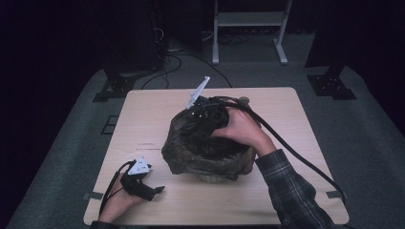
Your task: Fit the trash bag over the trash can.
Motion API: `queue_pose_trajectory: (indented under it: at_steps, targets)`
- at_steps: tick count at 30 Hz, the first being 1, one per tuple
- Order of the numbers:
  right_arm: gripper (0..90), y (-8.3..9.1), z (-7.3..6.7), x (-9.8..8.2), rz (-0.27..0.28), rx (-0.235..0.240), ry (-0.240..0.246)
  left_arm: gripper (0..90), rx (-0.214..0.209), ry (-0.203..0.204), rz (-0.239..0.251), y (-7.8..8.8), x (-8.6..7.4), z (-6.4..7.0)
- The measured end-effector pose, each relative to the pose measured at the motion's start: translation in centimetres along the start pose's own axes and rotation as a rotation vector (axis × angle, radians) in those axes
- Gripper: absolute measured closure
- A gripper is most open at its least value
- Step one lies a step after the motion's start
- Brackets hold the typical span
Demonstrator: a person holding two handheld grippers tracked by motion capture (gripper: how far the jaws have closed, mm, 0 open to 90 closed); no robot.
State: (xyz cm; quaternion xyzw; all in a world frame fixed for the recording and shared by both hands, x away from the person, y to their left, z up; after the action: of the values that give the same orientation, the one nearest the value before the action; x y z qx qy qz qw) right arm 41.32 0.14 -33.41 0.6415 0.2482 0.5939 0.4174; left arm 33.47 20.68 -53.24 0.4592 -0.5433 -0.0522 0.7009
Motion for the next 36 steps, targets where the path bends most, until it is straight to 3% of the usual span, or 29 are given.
queue_pose_trajectory:
  at_steps: [3, 8, 12, 23, 25, 27, 28, 30, 34, 36]
  targets:
    - [9.5, 0.5, -0.7, 0.2, 0.018, 0.014, 0.016, 0.0, -0.001, -0.001, -0.002, 0.0, 0.0, 0.1]
    - [9.4, -0.1, -1.7, -0.9, -0.084, 0.028, 0.014, 0.0, -0.003, -0.004, -0.002, 0.0, 0.0, 0.1]
    - [9.4, 0.9, -2.6, -1.7, -0.108, 0.017, 0.039, 0.0, -0.003, -0.004, -0.002, 0.0, 0.0, 0.1]
    - [9.4, 3.7, -2.2, -3.1, -0.055, -0.018, -0.002, 0.0, -0.002, -0.006, -0.002, 0.0, 0.0, 0.2]
    - [9.5, 4.4, -2.0, -2.3, 0.046, -0.009, 0.012, 0.0, -0.004, -0.005, -0.001, 0.0, 0.0, 0.2]
    - [9.4, 4.4, -2.1, -1.9, 0.075, -0.006, 0.017, 0.0, -0.003, -0.005, -0.002, 0.0, 0.0, 0.2]
    - [9.5, 4.1, -2.1, -0.8, 0.107, 0.003, 0.034, 0.0, -0.004, -0.005, -0.002, 0.0, 0.0, 0.2]
    - [9.4, 3.2, -2.1, 0.1, 0.112, 0.022, 0.038, 0.0, -0.004, -0.006, -0.002, 0.0, 0.0, 0.2]
    - [9.4, -0.1, -1.6, 1.0, 0.055, 0.064, 0.033, 0.0, -0.007, -0.007, -0.001, 0.0, 0.0, 0.3]
    - [9.4, -1.7, -1.0, 0.8, 0.005, 0.058, 0.020, 0.0, -0.008, -0.009, -0.002, 0.0, 0.0, 0.3]
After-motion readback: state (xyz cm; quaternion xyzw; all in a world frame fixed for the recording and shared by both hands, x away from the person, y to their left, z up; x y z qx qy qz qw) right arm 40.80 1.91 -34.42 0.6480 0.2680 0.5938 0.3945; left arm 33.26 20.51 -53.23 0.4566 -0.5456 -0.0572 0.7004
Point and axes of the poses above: each handheld gripper's, and its own axes: y roughly backward along the jaws, x roughly out of its top, z roughly to its right, the point moved 7 cm from there along -y, roughly forward along the jaws
